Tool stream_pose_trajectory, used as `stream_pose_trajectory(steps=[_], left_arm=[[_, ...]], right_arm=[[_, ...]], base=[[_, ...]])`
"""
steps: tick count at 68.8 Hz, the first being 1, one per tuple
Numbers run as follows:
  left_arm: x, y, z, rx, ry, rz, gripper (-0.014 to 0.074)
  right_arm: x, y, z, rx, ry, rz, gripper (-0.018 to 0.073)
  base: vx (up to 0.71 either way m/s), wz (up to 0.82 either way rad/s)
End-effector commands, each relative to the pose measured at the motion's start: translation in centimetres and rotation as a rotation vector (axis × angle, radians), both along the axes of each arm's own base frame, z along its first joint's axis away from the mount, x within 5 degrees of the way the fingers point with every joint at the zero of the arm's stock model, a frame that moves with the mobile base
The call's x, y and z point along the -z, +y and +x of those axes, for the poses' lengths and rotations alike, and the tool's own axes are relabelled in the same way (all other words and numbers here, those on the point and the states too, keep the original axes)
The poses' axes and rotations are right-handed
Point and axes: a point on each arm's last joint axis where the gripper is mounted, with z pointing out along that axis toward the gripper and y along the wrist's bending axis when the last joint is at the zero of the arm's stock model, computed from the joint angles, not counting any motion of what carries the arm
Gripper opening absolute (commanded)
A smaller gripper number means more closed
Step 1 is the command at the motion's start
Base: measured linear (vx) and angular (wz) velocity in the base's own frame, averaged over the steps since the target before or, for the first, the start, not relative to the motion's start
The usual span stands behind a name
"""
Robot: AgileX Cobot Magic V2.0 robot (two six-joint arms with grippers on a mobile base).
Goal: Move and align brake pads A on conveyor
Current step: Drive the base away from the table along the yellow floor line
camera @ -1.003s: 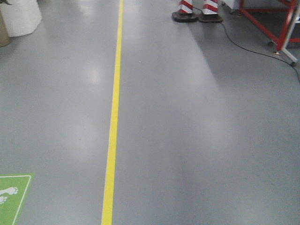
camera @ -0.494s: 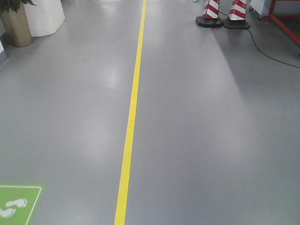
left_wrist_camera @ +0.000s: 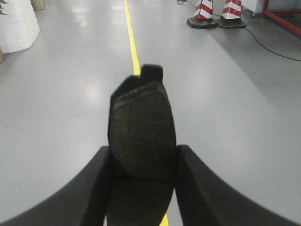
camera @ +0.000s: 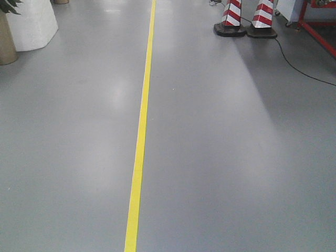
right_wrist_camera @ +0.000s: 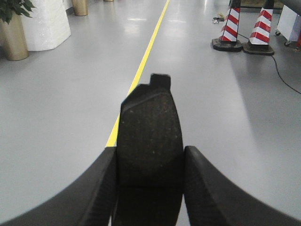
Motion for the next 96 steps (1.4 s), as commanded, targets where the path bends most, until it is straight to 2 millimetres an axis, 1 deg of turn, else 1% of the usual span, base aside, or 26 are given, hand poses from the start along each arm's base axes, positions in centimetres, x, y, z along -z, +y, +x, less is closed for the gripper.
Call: stream_pose_trajectory(steps=[1,32,96], left_arm=[[-1.72,-0.12,0.28,0.008,-0.115,-0.022,-0.0006],[-1.72,-0.12,0.28,0.008,-0.115,-0.022,-0.0006],[-1.71,-0.12,0.28,0.008,-0.115,-0.022,-0.0006]], right_arm=[[-1.85,0.0,0.1,-0.001,-0.125,0.006,-0.0007],[-1.85,0.0,0.1,-0.001,-0.125,0.006,-0.0007],[-1.84,0.0,0.1,-0.001,-0.125,0.006,-0.0007]], base=[[0.62,-0.02],[0.65,0.05],[0.72,-0.05]])
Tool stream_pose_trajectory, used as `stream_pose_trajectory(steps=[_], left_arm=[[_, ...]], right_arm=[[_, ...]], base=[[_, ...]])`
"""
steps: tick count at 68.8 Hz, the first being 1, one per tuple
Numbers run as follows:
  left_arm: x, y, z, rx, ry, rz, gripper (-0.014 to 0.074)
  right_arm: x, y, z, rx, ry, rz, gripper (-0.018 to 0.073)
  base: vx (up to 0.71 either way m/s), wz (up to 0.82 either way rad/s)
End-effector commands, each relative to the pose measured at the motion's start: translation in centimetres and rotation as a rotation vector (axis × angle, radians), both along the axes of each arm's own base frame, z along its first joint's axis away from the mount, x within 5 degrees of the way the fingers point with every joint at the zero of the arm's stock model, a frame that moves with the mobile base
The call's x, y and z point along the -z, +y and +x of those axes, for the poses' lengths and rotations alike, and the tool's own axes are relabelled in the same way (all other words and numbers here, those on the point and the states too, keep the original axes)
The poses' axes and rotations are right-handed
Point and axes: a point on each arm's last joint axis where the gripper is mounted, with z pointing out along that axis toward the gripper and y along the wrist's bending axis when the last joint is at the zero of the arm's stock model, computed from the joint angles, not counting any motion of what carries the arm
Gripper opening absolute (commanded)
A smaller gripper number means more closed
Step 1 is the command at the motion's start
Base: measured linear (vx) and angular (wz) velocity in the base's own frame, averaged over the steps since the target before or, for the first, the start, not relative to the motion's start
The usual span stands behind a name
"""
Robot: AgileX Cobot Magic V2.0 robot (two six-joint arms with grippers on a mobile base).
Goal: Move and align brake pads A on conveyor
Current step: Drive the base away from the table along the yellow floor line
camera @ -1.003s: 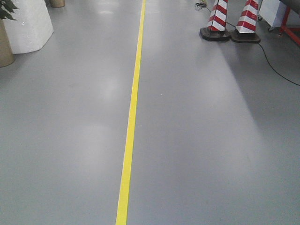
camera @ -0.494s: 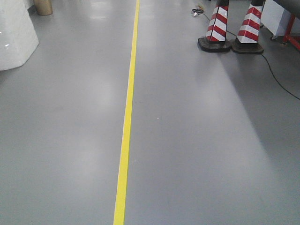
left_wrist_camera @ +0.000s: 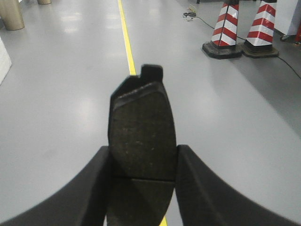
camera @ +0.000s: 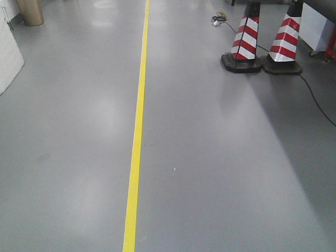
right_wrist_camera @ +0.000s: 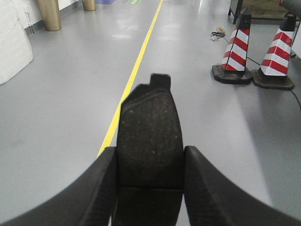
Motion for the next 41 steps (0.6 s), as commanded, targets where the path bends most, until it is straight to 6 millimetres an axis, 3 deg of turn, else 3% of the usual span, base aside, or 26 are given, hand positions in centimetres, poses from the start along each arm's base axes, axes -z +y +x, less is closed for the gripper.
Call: stream_pose_trajectory(steps=[1,41], left_arm=[[-1.71,-0.12,0.28,0.008,-0.114,-0.022,-0.0006],[-1.71,-0.12,0.28,0.008,-0.114,-0.022,-0.0006]], right_arm=[[-1.84,0.0,0.1,-0.001,-0.125,0.006,-0.0007],[-1.84,0.0,0.1,-0.001,-0.125,0.006,-0.0007]], base=[[0.75,0.01],[0.74,0.02]])
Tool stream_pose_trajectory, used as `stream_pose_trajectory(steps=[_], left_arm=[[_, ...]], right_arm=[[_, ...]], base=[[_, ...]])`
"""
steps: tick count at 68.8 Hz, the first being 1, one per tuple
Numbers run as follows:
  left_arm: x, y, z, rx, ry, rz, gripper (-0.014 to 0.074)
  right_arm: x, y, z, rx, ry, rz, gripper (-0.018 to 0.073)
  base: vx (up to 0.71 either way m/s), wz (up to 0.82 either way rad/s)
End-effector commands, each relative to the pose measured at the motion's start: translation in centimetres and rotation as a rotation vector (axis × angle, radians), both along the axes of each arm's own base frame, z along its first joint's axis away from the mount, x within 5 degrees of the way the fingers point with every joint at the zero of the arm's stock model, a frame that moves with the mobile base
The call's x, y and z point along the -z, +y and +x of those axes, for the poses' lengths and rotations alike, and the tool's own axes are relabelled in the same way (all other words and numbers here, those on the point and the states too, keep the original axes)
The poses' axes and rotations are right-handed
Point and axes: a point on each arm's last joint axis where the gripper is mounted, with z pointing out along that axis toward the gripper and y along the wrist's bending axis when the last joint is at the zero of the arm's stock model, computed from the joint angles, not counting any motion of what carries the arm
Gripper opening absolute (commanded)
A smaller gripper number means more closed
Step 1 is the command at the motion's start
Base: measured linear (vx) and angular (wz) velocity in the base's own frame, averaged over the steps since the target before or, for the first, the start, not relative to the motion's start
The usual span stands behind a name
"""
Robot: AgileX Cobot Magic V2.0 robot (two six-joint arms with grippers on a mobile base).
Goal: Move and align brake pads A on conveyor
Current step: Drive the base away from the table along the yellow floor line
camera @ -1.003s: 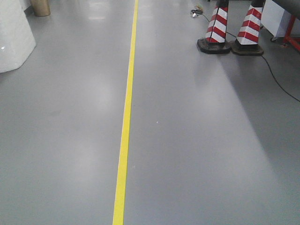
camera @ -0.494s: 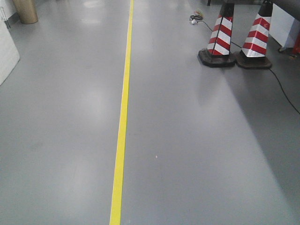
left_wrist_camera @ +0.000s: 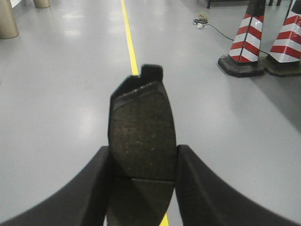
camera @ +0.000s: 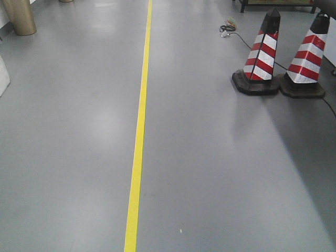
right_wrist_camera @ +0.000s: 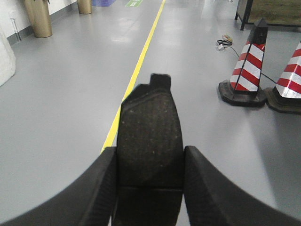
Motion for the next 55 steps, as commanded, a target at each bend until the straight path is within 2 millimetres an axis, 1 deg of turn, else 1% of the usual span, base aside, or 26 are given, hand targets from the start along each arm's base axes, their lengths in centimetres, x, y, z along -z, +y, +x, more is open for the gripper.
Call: stream_pose_trajectory(steps=[1,55], left_arm=[[-1.71,-0.12,0.28,0.008,-0.114,-0.022,-0.0006],[-1.71,-0.12,0.28,0.008,-0.115,-0.022,-0.0006]], right_arm=[[-1.84,0.0,0.1,-0.001,-0.125,0.006,-0.0007],[-1.84,0.0,0.1,-0.001,-0.125,0.006,-0.0007]], base=[[0.73,0.02],[0.74,-0.03]])
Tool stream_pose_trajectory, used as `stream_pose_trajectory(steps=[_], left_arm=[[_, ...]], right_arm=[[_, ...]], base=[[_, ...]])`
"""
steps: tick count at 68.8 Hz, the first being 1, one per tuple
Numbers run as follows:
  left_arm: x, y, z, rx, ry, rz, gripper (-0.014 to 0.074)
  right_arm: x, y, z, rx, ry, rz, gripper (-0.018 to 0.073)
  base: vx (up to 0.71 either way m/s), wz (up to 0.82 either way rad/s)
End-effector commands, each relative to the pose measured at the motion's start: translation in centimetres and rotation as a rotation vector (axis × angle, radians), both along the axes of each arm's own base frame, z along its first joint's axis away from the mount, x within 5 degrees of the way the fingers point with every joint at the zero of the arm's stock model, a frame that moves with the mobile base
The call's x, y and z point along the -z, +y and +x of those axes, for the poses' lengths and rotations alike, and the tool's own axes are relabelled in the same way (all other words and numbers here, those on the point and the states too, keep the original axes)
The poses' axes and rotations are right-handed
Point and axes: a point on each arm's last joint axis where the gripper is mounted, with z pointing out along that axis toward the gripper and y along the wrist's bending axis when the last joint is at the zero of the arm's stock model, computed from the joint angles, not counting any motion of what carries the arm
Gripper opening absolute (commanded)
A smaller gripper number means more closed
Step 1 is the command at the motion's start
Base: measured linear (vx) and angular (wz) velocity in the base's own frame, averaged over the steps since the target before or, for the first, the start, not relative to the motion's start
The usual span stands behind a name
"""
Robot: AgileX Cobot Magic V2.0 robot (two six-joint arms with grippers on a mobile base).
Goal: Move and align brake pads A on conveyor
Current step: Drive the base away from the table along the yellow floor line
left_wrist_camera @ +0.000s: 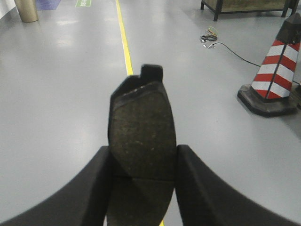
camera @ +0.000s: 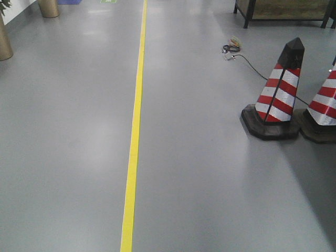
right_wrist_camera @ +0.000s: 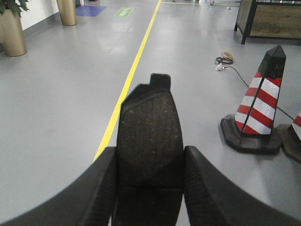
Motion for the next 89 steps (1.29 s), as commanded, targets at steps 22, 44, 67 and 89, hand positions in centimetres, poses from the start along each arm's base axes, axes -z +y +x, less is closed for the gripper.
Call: stream_pose_trajectory(steps=[22,44,67,89], left_arm=[[-1.71,-0.12,0.28,0.008,-0.115,-0.022,-0.0006],[-1.71,-0.12,0.28,0.008,-0.115,-0.022,-0.0006],[-1.71,-0.12,0.28,0.008,-0.115,-0.022,-0.0006],[-1.71,-0.12,0.28,0.008,-0.115,-0.022,-0.0006]], right_arm=[[-1.84,0.0,0.1,-0.001,-0.125,0.006,-0.0007],[-1.84,0.0,0.1,-0.001,-0.125,0.006,-0.0007],[-1.84,0.0,0.1,-0.001,-0.125,0.006,-0.0007],[-1.84,0.0,0.1,-0.001,-0.125,0.006,-0.0007]], base=[[0.7,-0.04],[0.66,-0.02],[0.64,0.0],[0.58,0.01]])
